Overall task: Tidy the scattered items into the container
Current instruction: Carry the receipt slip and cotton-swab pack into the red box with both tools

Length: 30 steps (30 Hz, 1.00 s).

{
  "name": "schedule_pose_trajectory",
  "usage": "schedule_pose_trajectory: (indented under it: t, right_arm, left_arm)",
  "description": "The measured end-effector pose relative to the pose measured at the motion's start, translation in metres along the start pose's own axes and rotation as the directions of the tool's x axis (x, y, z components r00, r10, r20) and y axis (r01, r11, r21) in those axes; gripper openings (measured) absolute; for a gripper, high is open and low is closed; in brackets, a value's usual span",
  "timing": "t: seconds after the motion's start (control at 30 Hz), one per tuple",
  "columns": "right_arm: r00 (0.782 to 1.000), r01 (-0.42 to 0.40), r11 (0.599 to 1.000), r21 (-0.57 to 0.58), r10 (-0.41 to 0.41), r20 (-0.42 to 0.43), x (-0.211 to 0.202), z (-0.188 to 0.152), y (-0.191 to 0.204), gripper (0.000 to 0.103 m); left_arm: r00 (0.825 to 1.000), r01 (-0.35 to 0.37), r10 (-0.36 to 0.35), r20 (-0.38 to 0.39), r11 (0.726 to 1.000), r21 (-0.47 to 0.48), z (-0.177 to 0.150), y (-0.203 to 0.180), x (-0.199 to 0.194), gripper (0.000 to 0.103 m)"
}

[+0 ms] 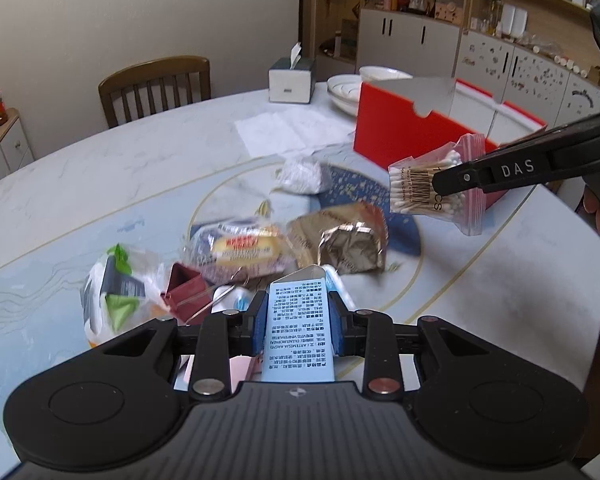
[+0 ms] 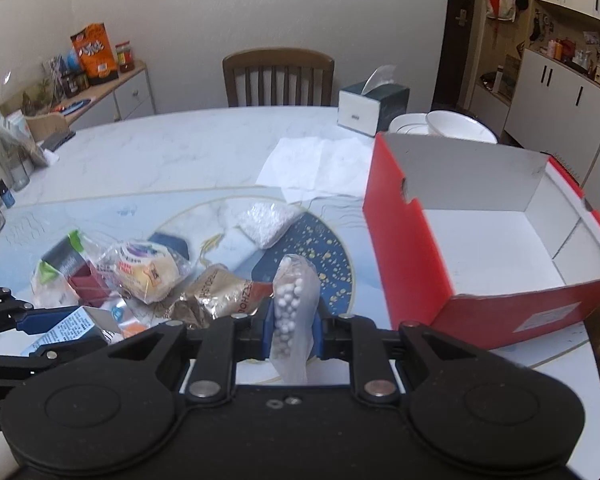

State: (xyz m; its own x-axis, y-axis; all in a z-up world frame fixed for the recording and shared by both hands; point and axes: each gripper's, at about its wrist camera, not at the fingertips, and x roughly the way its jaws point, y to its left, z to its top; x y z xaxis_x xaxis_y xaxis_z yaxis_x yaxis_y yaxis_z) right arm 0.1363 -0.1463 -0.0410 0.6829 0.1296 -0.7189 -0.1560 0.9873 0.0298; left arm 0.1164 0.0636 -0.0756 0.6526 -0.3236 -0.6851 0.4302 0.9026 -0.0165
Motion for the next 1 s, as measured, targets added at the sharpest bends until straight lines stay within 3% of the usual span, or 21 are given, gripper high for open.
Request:
schedule_pose_trajectory:
  t: [0.43,1.0]
  right_arm:
    - [0.995,-0.016,0.999,0.033,0.013,0.095,-0.047,0.018,-0.029,0.018]
    - [0.985,-0.067,0.997,-0.025,0.07,0.156,-0.053,0.048,-0.111,0.018]
  left_arm:
    - [0.997,0.04,-0.042,0.067,0.999,0.028,0.039,-0.022,-0.018,0.029]
    - [0.989,-0.018,0.019,0.145,1.0,-0.008,0.106,-0.086,-0.007,0.03]
